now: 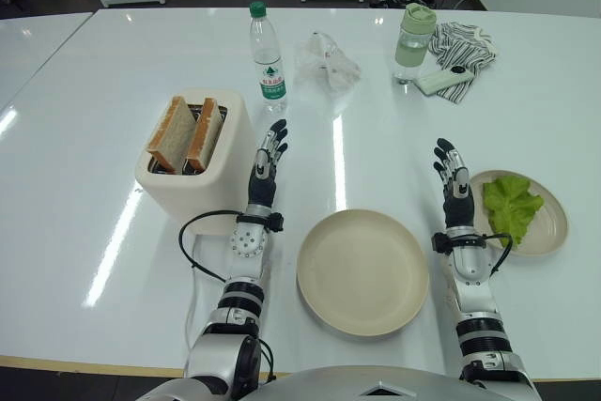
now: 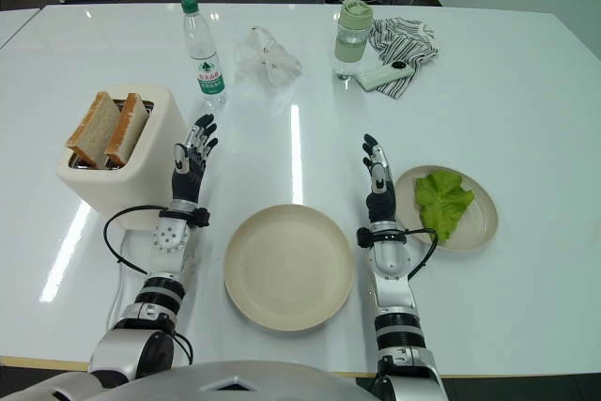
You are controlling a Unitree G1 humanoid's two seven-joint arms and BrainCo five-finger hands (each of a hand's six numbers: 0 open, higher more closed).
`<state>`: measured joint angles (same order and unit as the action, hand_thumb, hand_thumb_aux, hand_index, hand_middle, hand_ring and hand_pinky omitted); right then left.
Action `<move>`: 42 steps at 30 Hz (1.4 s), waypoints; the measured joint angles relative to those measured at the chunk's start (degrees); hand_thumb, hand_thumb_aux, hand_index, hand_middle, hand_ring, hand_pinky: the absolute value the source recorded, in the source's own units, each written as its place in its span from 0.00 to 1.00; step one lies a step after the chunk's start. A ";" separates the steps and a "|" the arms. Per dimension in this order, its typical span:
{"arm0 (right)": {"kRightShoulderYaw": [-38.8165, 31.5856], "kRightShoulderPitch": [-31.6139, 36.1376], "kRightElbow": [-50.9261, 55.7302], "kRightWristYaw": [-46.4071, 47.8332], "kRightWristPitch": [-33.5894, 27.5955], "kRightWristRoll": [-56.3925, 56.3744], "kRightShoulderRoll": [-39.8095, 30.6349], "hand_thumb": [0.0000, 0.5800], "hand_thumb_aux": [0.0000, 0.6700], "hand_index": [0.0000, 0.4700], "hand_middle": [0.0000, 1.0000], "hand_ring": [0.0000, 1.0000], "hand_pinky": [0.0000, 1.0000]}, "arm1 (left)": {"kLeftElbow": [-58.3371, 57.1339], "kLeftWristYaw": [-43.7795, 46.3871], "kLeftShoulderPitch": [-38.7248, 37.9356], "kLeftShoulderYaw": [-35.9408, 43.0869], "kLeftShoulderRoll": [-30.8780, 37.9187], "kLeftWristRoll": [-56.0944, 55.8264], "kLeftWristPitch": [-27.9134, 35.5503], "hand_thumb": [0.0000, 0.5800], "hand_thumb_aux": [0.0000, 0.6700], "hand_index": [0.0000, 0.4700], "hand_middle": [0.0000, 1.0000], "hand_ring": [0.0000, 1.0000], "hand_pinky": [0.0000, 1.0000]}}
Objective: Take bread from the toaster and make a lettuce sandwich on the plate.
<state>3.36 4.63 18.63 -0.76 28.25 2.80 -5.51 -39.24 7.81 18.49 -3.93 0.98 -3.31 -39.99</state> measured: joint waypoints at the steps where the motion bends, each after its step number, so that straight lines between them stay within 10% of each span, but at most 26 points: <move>1: 0.03 -0.02 -0.05 0.04 0.00 -0.03 0.03 0.00 0.00 0.00 0.00 0.00 0.00 | 0.02 -0.01 0.00 0.00 0.00 0.00 0.01 0.00 0.00 0.00 0.00 0.00 0.00; 14: 0.44 -0.16 -0.58 0.48 -0.38 -0.08 0.18 0.00 0.00 0.00 0.00 0.00 0.00 | 2.46 -0.06 -0.86 0.21 0.01 0.14 0.55 0.00 0.00 0.00 0.00 0.00 0.00; 28: 0.34 -0.12 0.79 -0.08 -1.11 0.05 1.09 0.00 0.00 0.00 0.00 0.00 0.00 | 58.31 1.64 -13.79 -4.95 10.41 -2.74 14.65 0.00 0.00 0.00 0.00 0.00 0.00; 42: -0.17 0.28 1.97 -0.02 -1.50 0.05 1.58 0.00 0.00 0.00 0.00 0.00 0.00 | 45.81 -23.85 -14.49 -20.69 27.38 48.25 33.85 0.00 0.00 0.00 0.00 0.00 0.00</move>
<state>3.19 4.91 20.60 -0.78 26.75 2.85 -3.93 6.57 -16.04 4.00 -24.62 28.36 44.94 -6.14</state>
